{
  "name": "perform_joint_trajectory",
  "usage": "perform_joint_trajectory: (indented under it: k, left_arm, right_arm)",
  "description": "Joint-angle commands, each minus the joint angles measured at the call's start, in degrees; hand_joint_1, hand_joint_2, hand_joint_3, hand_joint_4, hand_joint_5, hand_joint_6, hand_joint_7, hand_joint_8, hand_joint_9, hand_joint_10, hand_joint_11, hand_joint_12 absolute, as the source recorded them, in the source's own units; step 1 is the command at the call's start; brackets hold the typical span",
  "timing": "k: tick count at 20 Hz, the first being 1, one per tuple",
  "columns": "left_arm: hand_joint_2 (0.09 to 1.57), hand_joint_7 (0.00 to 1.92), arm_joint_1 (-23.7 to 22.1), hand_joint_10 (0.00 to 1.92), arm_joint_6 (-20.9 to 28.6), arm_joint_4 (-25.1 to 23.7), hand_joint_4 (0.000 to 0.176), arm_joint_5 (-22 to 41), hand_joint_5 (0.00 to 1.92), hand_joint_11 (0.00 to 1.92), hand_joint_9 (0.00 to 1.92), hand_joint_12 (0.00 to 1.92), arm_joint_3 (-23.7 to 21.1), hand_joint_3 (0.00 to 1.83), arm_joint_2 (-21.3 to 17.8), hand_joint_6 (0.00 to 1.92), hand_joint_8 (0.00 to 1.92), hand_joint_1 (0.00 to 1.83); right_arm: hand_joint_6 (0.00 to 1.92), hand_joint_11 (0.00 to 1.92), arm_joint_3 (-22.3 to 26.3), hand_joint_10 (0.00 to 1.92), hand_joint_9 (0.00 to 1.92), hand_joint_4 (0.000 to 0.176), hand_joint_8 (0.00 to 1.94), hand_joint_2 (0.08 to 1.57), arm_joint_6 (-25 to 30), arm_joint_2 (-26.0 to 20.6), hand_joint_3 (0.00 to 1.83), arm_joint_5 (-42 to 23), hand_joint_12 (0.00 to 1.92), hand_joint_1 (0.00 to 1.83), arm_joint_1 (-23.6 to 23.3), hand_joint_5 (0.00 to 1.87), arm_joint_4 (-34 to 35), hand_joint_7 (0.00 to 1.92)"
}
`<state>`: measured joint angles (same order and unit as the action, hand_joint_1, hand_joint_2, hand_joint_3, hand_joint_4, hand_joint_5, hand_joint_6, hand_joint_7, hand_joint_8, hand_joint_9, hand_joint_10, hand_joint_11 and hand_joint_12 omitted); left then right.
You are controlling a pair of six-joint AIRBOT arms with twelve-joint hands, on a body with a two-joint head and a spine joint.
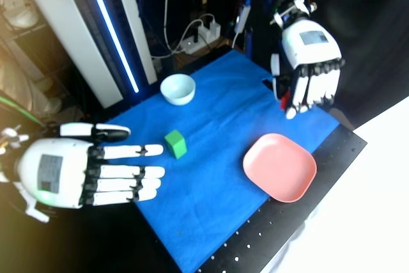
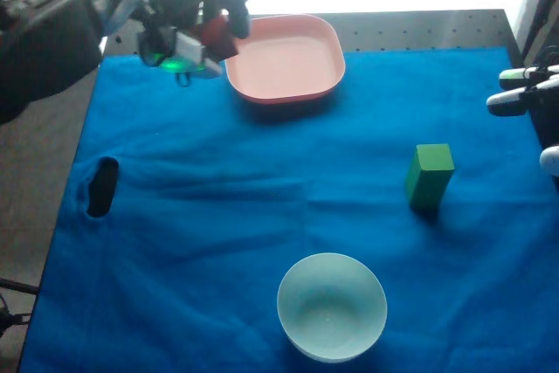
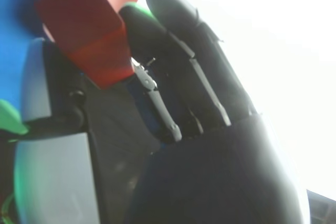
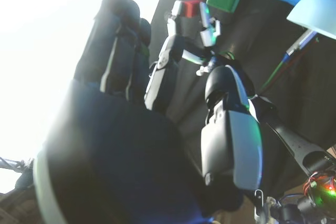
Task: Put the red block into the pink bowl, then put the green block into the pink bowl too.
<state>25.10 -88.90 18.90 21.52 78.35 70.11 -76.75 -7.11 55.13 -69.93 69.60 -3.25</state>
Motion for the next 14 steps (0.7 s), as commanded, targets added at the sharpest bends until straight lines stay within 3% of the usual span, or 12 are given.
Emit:
perform_joint_trajectory:
  k: [1,2,5,6,7,8,9,10,11,12,13,14]
  left_arm:
    - [1.06,1.12,-1.4,0.64,0.4,-0.8,0.000,5.5,1.08,0.80,1.06,1.04,1.1,0.01,1.0,0.65,0.88,1.29]
    - [1.05,1.13,-1.7,1.00,1.0,-0.7,0.000,5.0,1.10,0.84,1.07,1.03,2.4,0.00,2.4,0.51,0.80,1.38]
    - [1.06,1.12,-2.4,1.15,3.9,-0.7,0.000,3.8,1.07,0.74,1.01,1.08,6.2,0.00,6.1,0.59,0.80,1.39]
    - [1.09,1.06,-2.8,0.71,4.5,-0.6,0.000,3.0,1.03,0.61,0.95,1.19,7.6,0.01,7.4,0.75,0.96,1.27]
    - [1.09,1.08,-3.2,0.49,4.5,-0.4,0.000,2.3,1.00,0.76,1.07,1.13,8.7,0.00,8.5,0.79,0.97,1.26]
    - [1.09,1.10,-3.5,0.37,4.5,-0.3,0.000,1.6,1.01,0.89,1.18,1.05,9.8,0.00,9.5,0.75,0.97,1.27]
    - [1.10,1.06,-3.6,0.29,4.5,-0.3,0.000,1.4,1.00,0.88,1.18,1.08,10.1,0.00,10.0,0.77,1.04,1.26]
    - [1.05,0.82,-3.6,0.13,4.5,-0.3,0.000,1.3,0.82,0.60,0.94,0.97,10.2,0.00,10.2,0.27,0.41,1.11]
    - [1.01,0.65,-3.6,0.03,4.5,-0.2,0.006,1.3,0.67,0.37,0.72,0.87,10.3,0.00,10.4,0.07,0.12,1.01]
    - [0.94,0.39,-3.6,0.00,4.5,-0.1,0.108,1.4,0.44,0.13,0.42,0.78,10.4,0.00,10.5,0.01,0.02,0.85]
    - [0.90,0.28,-3.6,0.00,4.5,-0.1,0.160,1.3,0.32,0.02,0.30,0.80,10.4,0.00,10.5,0.00,0.00,0.80]
    - [0.91,0.17,-3.6,0.00,4.5,-0.1,0.173,1.3,0.22,0.00,0.21,0.73,10.4,0.00,10.5,0.00,0.00,0.76]
  right_arm:
    - [0.00,0.52,-0.4,0.00,0.49,0.161,0.00,1.21,0.7,0.0,0.00,-6.5,0.08,0.57,-0.1,0.67,2.4,0.45]
    - [0.00,0.53,-0.5,0.00,0.50,0.171,0.00,1.21,0.7,0.1,0.00,-6.5,0.09,0.57,-0.1,0.66,2.4,0.44]
    - [0.00,0.59,-0.8,0.01,0.53,0.176,0.01,1.21,0.7,0.3,0.00,-6.5,0.11,0.60,-0.1,0.66,2.2,0.46]
    - [0.00,0.57,-0.9,0.01,0.53,0.173,0.00,1.20,0.7,0.4,0.00,-6.5,0.10,0.56,-0.1,0.66,2.2,0.47]
    - [0.00,0.54,-1.0,0.00,0.50,0.168,0.00,1.20,0.7,0.5,0.00,-6.5,0.09,0.56,-0.1,0.66,2.2,0.46]
    - [0.00,0.53,-1.0,0.00,0.50,0.168,0.00,1.20,0.7,0.6,0.00,-6.5,0.09,0.55,-0.1,0.66,2.2,0.46]
    - [0.00,0.54,-1.0,0.00,0.50,0.167,0.00,1.21,0.7,0.6,0.00,-6.5,0.09,0.56,-0.1,0.66,2.2,0.46]
    - [0.00,0.54,-1.0,0.00,0.50,0.144,0.00,1.21,0.7,0.7,0.00,-6.5,0.09,0.59,-0.1,0.67,2.2,0.47]
    - [0.00,0.53,-1.0,0.00,0.49,0.131,0.00,1.21,0.7,0.7,0.00,-6.5,0.08,0.62,-0.1,0.67,2.2,0.46]
    - [0.00,0.52,-1.0,0.00,0.49,0.119,0.00,1.21,0.7,0.7,0.00,-6.5,0.08,0.63,-0.1,0.66,2.2,0.45]
    - [0.00,0.52,-1.0,0.00,0.48,0.118,0.00,1.21,0.7,0.7,0.00,-6.5,0.08,0.64,-0.1,0.67,2.2,0.46]
    - [0.00,0.49,-1.0,0.00,0.47,0.111,0.00,1.21,0.7,0.7,0.00,-6.5,0.06,0.65,-0.1,0.67,2.2,0.46]
